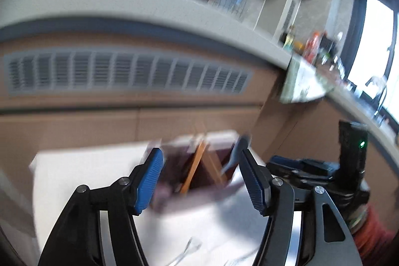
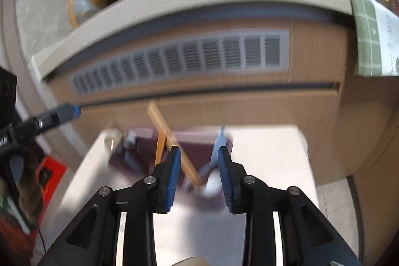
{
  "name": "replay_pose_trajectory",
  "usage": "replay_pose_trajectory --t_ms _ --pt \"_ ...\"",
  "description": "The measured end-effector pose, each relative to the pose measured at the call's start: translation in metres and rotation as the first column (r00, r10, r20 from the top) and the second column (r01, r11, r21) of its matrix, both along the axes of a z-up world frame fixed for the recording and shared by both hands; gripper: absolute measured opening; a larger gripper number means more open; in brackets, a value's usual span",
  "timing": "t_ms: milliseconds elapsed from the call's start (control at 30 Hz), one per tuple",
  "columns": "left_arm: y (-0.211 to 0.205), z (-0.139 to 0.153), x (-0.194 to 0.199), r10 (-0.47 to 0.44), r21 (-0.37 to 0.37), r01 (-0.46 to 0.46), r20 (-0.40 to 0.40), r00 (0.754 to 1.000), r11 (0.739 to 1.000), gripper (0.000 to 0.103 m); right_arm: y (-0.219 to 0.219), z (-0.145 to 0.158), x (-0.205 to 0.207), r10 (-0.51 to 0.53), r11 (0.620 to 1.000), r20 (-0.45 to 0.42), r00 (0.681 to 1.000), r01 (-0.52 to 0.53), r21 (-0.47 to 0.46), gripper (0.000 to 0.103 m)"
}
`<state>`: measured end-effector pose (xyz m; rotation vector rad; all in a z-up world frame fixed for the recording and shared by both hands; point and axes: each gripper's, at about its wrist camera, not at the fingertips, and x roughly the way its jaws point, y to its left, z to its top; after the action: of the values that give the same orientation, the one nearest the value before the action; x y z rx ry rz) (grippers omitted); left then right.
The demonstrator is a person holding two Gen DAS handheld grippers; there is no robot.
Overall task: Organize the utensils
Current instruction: 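Carry the chopstick and brown spoon into the maroon holder and release both, then move both open tools toward the metal spoon and shovel-shaped spoon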
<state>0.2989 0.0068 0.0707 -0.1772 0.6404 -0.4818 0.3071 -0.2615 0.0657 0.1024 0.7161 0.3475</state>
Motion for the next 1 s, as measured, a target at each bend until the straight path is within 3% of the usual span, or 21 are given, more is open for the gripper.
replay_pose_trajectory --t_ms 133,267,500,733,800,1000 --pt "0.018 -0.052 -0.025 0.024 0.038 -0.019 -0.142 0.990 0.999 0.064 0.005 -0.053 -0.027 0.108 0.993 -0.184 0.977 -0.113 -0.017 0.031" --pt "0.036 -0.091 -0.049 0.077 0.049 -0.067 -0.227 0.971 0.997 0.064 -0.003 -0.099 -0.050 0.098 0.990 -0.279 0.955 -0.123 -0.073 0.031" --pt "0.051 -0.122 -0.075 0.163 0.069 -0.150 -0.281 0.946 0.986 0.064 -0.020 -0.114 -0.058 0.079 0.996 -0.312 0.947 -0.089 -0.020 0.031" --pt "0.045 -0.137 -0.091 0.114 0.101 -0.085 -0.337 0.935 0.991 0.064 -0.017 -0.106 -0.077 0.055 0.998 -0.258 0.964 -0.063 -0.023 0.031" --pt "0.046 -0.140 -0.093 0.136 0.100 -0.106 -0.360 0.923 0.989 0.064 -0.015 -0.108 -0.081 0.058 0.997 -0.255 0.965 -0.068 -0.032 0.031" --pt "0.034 -0.140 -0.097 0.000 -0.112 -0.056 -0.441 0.897 0.992 0.064 -0.017 -0.117 -0.082 0.036 0.997 -0.262 0.964 -0.054 -0.061 0.031"
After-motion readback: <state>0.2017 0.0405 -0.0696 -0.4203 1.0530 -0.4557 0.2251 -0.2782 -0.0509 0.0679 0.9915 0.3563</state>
